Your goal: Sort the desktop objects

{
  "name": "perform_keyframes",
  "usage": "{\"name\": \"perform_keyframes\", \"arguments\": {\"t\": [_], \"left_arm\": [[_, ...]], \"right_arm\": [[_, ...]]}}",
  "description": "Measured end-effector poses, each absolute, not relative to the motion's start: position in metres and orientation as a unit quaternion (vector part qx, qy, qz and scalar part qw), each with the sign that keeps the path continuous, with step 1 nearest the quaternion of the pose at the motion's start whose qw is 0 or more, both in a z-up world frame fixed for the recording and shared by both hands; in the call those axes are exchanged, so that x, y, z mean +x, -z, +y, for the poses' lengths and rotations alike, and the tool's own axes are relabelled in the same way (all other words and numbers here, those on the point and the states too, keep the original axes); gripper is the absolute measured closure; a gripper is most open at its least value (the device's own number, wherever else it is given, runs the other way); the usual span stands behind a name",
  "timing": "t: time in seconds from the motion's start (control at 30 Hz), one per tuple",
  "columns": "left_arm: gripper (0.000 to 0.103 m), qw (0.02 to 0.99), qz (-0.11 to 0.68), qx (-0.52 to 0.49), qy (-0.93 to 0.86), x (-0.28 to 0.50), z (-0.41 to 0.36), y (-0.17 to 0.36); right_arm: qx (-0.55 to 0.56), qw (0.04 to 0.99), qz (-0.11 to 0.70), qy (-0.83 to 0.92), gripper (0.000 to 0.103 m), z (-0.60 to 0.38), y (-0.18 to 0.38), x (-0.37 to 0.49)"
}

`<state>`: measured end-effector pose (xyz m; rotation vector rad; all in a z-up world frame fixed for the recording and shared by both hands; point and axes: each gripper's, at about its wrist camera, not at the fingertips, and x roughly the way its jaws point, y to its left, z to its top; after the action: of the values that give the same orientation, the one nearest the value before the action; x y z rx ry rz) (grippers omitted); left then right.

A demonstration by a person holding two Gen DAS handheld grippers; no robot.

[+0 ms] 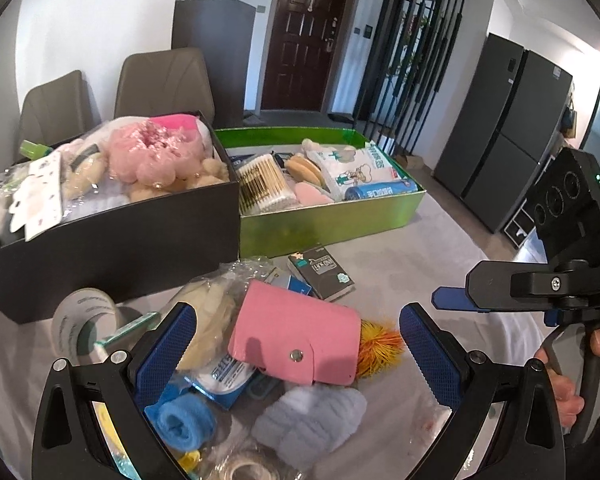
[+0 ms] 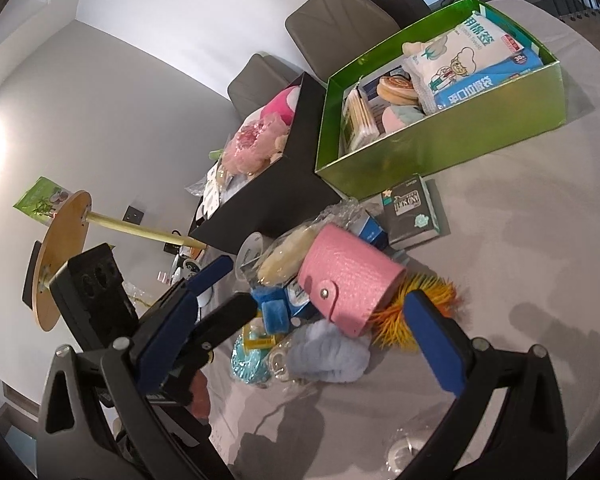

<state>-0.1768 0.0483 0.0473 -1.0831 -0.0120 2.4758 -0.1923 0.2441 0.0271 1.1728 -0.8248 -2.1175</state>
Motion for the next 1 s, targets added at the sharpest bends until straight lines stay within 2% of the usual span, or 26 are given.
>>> {"name": "perform_keyframes", "arguments": {"t": [1.0], "left_arm": [[0.001, 0.253, 0.011, -0.439, -0.862, -0.212, 0.055, -0.001]], "right_arm": [[0.498, 0.300, -0.324, 0.746, 0.000, 0.217, 0.019, -0.235]]}}
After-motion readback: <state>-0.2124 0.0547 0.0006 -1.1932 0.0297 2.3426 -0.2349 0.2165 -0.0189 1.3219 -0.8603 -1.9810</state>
